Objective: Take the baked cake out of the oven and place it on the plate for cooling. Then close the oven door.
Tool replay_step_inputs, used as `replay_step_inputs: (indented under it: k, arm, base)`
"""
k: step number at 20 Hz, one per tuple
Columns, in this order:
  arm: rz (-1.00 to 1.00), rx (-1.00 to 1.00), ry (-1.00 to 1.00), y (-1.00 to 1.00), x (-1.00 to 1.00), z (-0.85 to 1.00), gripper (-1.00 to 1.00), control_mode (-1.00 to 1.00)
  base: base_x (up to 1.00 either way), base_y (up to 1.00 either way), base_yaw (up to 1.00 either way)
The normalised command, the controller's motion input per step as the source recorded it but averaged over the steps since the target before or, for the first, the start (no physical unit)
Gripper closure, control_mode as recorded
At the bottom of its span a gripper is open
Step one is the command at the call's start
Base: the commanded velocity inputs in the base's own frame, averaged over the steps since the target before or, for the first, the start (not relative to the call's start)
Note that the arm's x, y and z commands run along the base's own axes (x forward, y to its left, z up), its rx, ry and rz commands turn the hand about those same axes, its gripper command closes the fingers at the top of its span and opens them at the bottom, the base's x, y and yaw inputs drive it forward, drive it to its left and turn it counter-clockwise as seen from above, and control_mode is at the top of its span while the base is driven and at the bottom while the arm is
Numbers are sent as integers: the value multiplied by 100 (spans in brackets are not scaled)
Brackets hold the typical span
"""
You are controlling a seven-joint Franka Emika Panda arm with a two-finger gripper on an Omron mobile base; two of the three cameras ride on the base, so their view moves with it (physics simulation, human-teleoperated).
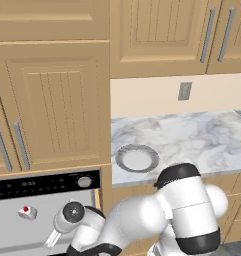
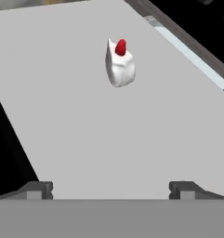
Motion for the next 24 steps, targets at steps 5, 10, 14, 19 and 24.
replay_step_inputs:
  k: [5,10,14,19,24]
  arm:
    - [0,3,3,0,1,-16,-100,-100]
    - [0,0,0,0,0,-10,-100,-100]
    - [0,0,0,2,0,-4,-100,-100]
    - [0,0,-1,8,0,-1,-100,-100]
    - [0,0,-2,11,0,0,-100,-100]
  base:
    - [0,0,0]
    - [0,0,0]
    - [0,0,0]
    - [0,0,0]
    - [0,0,0]
